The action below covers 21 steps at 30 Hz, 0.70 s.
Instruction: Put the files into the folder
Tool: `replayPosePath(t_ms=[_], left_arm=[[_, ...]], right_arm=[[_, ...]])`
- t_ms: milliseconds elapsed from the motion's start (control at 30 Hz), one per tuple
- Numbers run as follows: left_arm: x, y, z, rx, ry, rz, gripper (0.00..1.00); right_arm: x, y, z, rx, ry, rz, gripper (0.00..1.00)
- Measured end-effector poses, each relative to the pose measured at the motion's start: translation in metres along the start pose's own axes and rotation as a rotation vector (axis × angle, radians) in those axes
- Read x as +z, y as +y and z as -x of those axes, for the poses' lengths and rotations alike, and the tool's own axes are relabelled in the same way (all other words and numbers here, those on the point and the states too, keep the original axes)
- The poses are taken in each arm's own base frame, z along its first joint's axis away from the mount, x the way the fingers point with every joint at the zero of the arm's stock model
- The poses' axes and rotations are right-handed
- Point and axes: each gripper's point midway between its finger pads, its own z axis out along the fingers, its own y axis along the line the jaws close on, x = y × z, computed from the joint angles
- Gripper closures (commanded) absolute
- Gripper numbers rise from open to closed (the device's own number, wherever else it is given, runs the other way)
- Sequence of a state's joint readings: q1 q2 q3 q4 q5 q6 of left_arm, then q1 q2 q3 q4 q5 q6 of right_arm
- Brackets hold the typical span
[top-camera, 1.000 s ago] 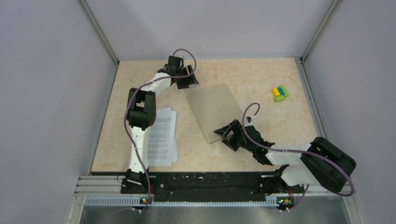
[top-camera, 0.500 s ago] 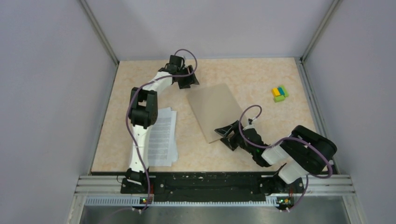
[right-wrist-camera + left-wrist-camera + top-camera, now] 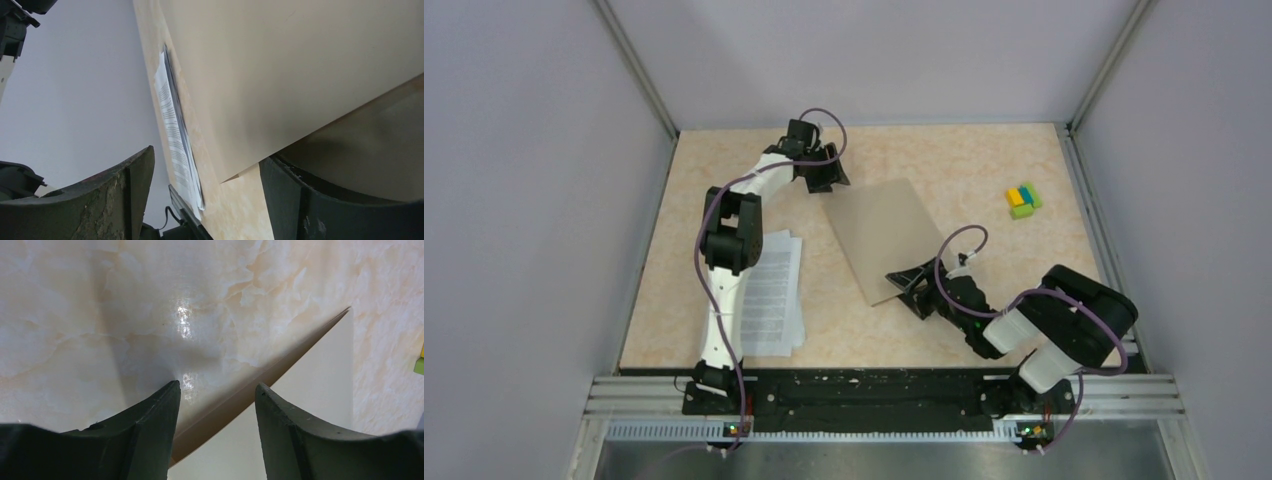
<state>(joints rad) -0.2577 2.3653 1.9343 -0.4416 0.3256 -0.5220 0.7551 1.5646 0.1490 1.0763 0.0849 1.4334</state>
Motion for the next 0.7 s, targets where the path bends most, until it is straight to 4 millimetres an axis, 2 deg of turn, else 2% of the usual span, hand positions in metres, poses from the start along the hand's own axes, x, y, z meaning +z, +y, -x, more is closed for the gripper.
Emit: replayPosePath(t_ms=[67,200,300,567,700], left_arm=[[0.000,0.000,0.000,-0.001,0.001,0.000,0.39],[0.000,0.000,-0.001,-0.005,0.007,0.002,0.40],[-0.001,0.000,-0.003,-0.009,0.012,0.003,0.40],[-0.004,-0.002,-0.007,-0.044,0.036,0.005,0.40],[-0.006,-0.003,-0.007,-0.070,0.043,0.007,0.36]], right_arm=[[0.000,0.000,0.002,-0.003,-0.006,0.000,0.27],[0.003,-0.001,0.007,-0.026,-0.029,0.008,0.39],[0.005,-0.006,0.010,-0.064,-0.040,0.006,0.51],[0.005,-0.002,0.015,-0.193,-0.064,0.025,0.87],[0.003,0.011,0.022,-0.269,-0.094,0.039,0.97]])
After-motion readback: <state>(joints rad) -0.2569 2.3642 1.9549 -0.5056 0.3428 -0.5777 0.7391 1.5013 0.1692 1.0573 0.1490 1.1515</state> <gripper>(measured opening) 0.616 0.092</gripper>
